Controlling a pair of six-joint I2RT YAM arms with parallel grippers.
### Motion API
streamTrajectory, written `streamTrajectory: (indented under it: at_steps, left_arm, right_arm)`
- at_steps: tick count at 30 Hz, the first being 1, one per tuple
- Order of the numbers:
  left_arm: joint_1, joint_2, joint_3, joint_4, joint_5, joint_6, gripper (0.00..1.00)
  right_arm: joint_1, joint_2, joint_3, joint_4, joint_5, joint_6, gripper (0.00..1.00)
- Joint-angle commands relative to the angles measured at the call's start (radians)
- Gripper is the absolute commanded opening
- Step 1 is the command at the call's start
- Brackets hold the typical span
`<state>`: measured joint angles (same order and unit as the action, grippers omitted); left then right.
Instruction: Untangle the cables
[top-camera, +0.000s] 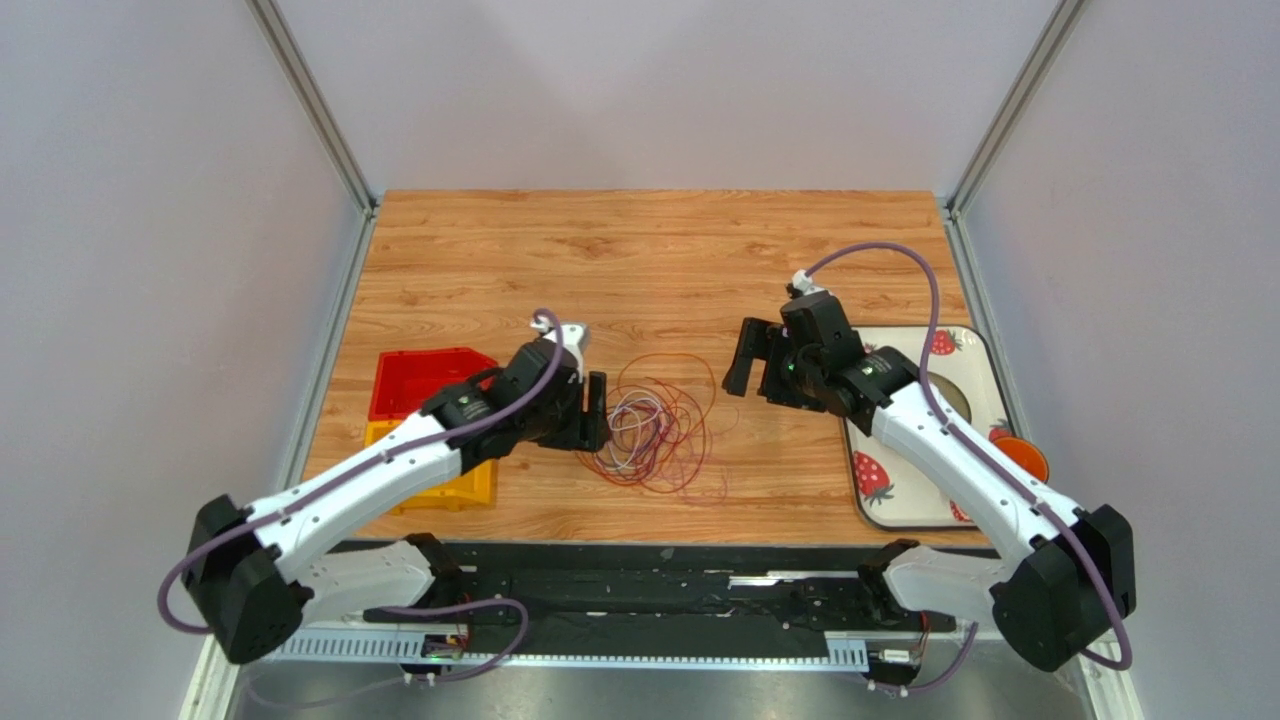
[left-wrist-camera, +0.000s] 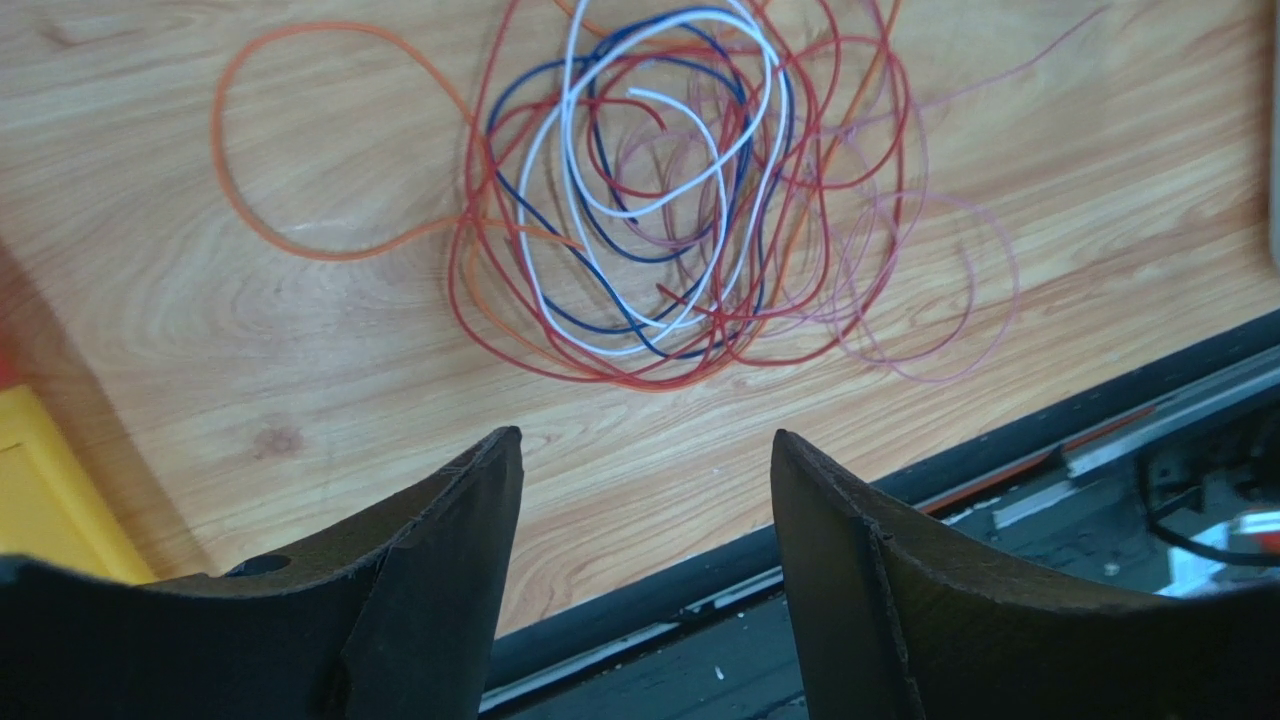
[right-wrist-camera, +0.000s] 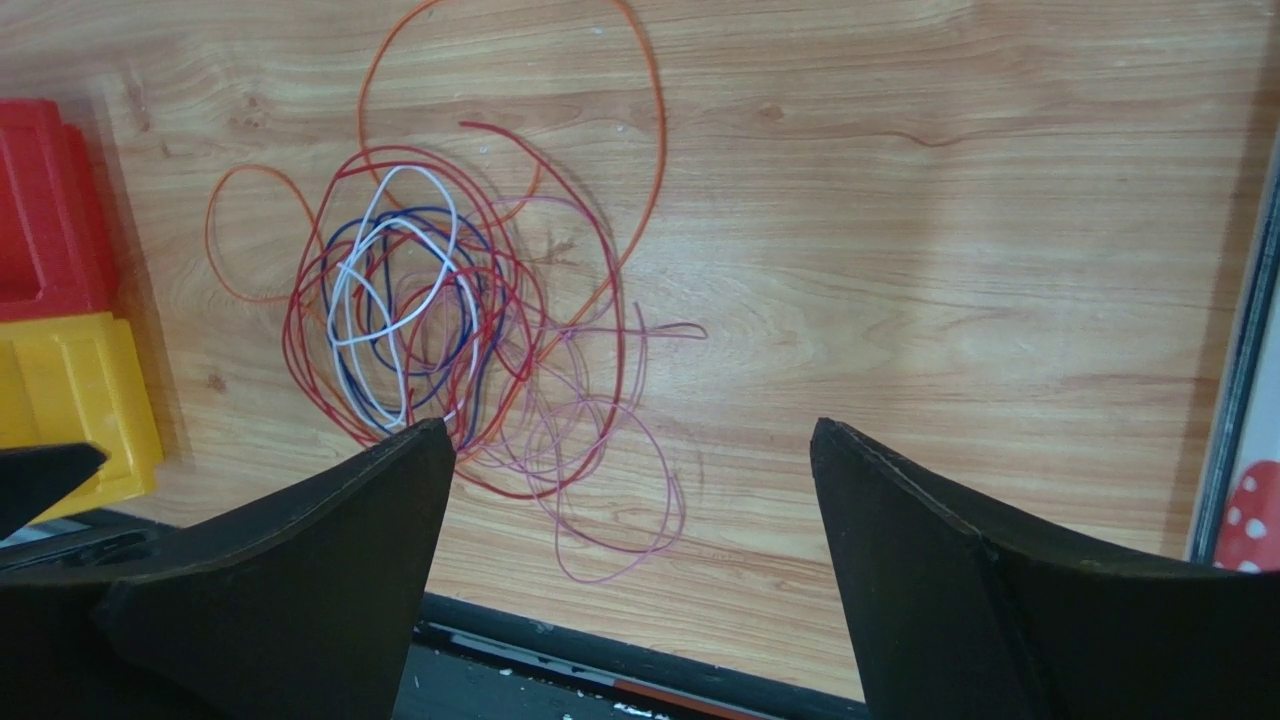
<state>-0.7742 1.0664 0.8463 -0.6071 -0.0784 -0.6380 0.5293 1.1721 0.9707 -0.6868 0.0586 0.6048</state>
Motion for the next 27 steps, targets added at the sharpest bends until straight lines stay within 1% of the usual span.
streamTrajectory:
  at_steps: [1, 3, 7, 10, 12, 15, 19, 22, 25, 27]
  left_arm:
    - [-0.053, 0.125, 0.072, 0.081, -0.037, 0.041, 0.7]
    - [-0.065, 0.194, 0.094, 0.09, -0.034, 0.061, 0.7]
    - [-0.103, 0.283, 0.166, 0.102, -0.047, 0.09, 0.7]
    - [-0.145, 0.372, 0.236, 0.052, -0.111, 0.086, 0.69]
    - [-0.16, 0.434, 0.263, 0.03, -0.13, 0.08, 0.68]
    - [-0.162, 0.506, 0.299, 0.018, -0.132, 0.052, 0.55]
    - [-0.166, 0.579, 0.326, 0.017, -0.17, 0.02, 0.53]
    - [-0.166, 0.602, 0.338, 0.0, -0.219, -0.026, 0.49]
    - [-0.166, 0.633, 0.352, -0.003, -0.231, -0.038, 0.48]
    - [-0.166, 0.65, 0.367, -0.014, -0.239, -0.046, 0.45]
  right_arm:
    - [0.015, 0.037, -0.01, 0.115, -0.114, -0.039, 0.92]
    - [0.029, 0.046, -0.023, 0.128, -0.146, -0.042, 0.92]
    - [0.041, 0.041, -0.084, 0.171, -0.141, -0.036, 0.91]
    - [0.041, 0.044, -0.11, 0.199, -0.147, -0.036, 0.9]
    - [0.041, 0.047, -0.125, 0.199, -0.138, -0.048, 0.89]
    - [0.041, 0.043, -0.142, 0.202, -0.12, -0.054, 0.89]
    - [0.041, 0.043, -0.148, 0.196, -0.123, -0.074, 0.89]
    - [0.041, 0.035, -0.155, 0.191, -0.126, -0.086, 0.89]
    - [0.041, 0.029, -0.155, 0.19, -0.14, -0.094, 0.89]
    - [0.041, 0.029, -0.155, 0.191, -0.143, -0.1, 0.89]
